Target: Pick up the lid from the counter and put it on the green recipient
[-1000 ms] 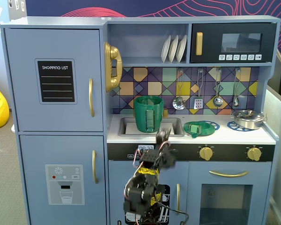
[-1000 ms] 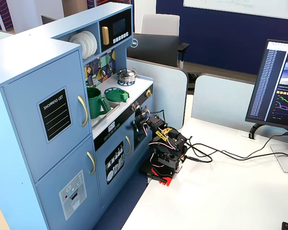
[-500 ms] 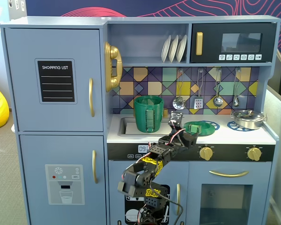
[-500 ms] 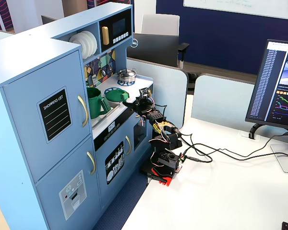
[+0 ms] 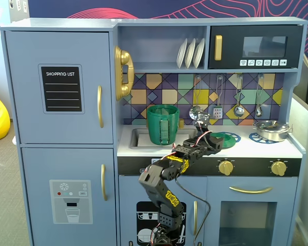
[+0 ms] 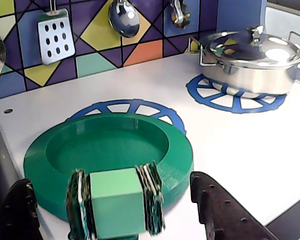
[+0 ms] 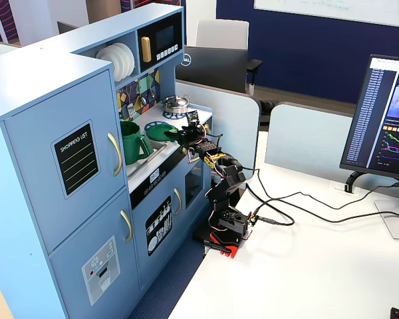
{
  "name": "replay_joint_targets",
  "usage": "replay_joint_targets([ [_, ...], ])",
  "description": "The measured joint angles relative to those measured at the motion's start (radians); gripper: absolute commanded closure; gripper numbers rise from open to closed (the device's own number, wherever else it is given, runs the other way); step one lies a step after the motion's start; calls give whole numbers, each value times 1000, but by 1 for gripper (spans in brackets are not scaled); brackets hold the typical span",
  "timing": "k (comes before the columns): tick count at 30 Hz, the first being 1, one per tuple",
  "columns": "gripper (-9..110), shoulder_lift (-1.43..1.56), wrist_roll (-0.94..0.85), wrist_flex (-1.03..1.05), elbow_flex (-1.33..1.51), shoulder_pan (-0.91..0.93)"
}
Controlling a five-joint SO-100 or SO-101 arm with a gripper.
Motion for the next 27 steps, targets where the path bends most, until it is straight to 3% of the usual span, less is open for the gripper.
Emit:
replay_joint_targets([
  [8, 77, -181, 0, -38, -95, -11],
  [11, 101, -216, 0, -38, -100, -20],
  [21, 101, -244, 5, -92, -161, -61],
  [27, 101, -178, 5, 43, -295, -110],
])
